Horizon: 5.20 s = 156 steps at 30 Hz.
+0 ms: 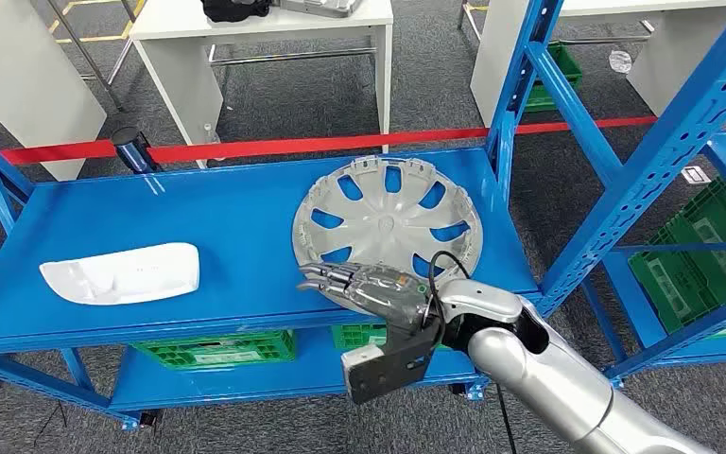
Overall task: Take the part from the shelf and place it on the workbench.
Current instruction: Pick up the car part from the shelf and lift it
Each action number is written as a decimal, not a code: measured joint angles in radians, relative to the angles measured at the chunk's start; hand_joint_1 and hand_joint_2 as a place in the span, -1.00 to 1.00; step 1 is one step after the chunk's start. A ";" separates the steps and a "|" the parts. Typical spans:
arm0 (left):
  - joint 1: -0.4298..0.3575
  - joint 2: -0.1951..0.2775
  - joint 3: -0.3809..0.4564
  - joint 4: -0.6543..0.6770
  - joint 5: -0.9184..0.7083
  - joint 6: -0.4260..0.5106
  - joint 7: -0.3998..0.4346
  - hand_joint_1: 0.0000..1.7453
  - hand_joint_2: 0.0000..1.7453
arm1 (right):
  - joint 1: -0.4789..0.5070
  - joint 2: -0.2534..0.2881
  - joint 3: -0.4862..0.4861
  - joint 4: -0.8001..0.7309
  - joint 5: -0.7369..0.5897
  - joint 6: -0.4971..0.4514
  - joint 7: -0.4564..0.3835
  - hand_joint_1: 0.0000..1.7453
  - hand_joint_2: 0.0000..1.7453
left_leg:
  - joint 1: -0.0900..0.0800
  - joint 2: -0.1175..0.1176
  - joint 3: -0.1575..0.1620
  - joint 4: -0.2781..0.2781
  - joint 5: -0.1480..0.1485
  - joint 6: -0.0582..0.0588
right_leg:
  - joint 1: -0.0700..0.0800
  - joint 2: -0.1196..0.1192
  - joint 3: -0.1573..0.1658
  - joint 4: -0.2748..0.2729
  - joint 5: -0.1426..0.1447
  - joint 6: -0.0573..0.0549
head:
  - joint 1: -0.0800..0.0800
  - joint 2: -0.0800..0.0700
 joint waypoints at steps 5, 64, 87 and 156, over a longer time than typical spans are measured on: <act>-0.001 0.001 0.000 0.005 -0.003 0.004 0.000 -1.00 -1.00 | -0.017 0.022 0.011 0.033 0.086 -0.008 0.033 -1.00 1.00 | -0.005 0.001 0.093 -0.214 0.121 0.019 | 0.006 0.003 0.008 -0.001 -0.005 0.000 | 0.000 0.000; -0.025 0.015 -0.023 0.027 -0.007 0.045 0.008 -1.00 -1.00 | -0.006 0.096 -0.213 0.443 0.269 0.035 0.105 -1.00 1.00 | -0.002 0.001 0.012 0.000 -0.013 0.002 | -0.001 -0.001 -0.009 -0.003 0.014 0.006 | -0.001 0.000; -0.036 0.020 -0.037 0.030 -0.001 0.067 0.008 -1.00 -1.00 | 0.008 0.086 -0.159 0.460 0.335 0.084 0.085 1.00 1.00 | -0.011 0.002 0.174 -0.311 0.123 0.028 | 0.004 -0.002 -0.004 -0.005 0.011 0.028 | 0.008 0.000; 0.026 -0.054 -0.052 -0.185 0.106 -0.007 -0.091 -1.00 1.00 | 0.141 0.098 -0.440 -0.049 -0.568 0.024 -0.228 0.96 1.00 | 0.001 0.001 0.021 -0.006 -0.020 0.002 | 0.000 -0.001 -0.011 0.000 0.010 0.008 | 0.001 0.000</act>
